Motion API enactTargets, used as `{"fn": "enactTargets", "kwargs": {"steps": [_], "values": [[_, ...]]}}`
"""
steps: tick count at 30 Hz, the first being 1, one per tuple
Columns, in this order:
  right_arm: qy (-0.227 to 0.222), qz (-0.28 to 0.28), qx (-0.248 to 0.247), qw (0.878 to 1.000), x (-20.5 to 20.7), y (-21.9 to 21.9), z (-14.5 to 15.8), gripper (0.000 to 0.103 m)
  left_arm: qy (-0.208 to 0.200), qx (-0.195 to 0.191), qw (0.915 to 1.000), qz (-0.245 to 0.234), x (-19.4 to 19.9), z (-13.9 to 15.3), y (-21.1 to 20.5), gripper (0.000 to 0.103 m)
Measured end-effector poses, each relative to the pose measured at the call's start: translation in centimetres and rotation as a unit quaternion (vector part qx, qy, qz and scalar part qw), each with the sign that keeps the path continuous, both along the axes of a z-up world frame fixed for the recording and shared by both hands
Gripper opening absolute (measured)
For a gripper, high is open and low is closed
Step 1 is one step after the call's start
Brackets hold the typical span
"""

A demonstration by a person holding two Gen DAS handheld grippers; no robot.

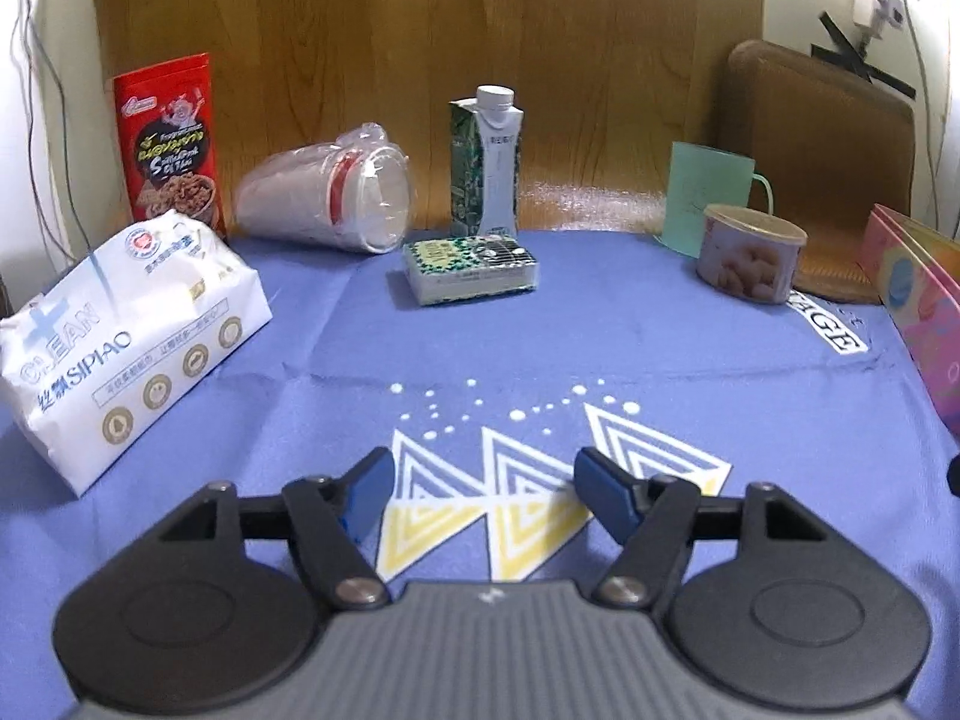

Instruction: Organize soft objects

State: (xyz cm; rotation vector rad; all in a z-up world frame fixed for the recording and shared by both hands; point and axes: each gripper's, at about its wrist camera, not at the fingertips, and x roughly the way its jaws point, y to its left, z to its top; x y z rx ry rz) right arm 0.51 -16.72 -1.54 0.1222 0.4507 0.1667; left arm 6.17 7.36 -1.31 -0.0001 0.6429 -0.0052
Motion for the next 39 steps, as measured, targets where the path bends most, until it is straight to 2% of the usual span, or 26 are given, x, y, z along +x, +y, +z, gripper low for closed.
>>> {"fn": "enactTargets", "kwargs": {"steps": [7,11,19,26,39], "values": [[0.028,0.001,0.008,1.000,1.3,-0.1,-1.2,0.062,0.002,-0.004,1.0000,0.005,0.1,-0.2,0.1,0.070],[0.027,0.004,0.012,1.000,1.3,0.0,-1.2,0.062,0.003,0.004,1.0000,0.004,0.2,-0.3,-0.1,0.071],[0.015,0.008,0.034,0.999,1.0,-0.6,-1.2,0.062,-0.003,0.012,0.9999,0.009,0.0,-0.2,-0.3,0.071],[-0.027,-0.001,0.052,0.998,-0.1,-1.4,-1.0,0.062,-0.025,0.034,0.9991,0.002,-0.6,0.1,-0.9,0.072],[-0.032,-0.013,0.051,0.998,-0.2,-1.4,-1.0,0.062,-0.037,0.028,0.9989,0.000,-0.9,0.3,-0.7,0.073]]}}
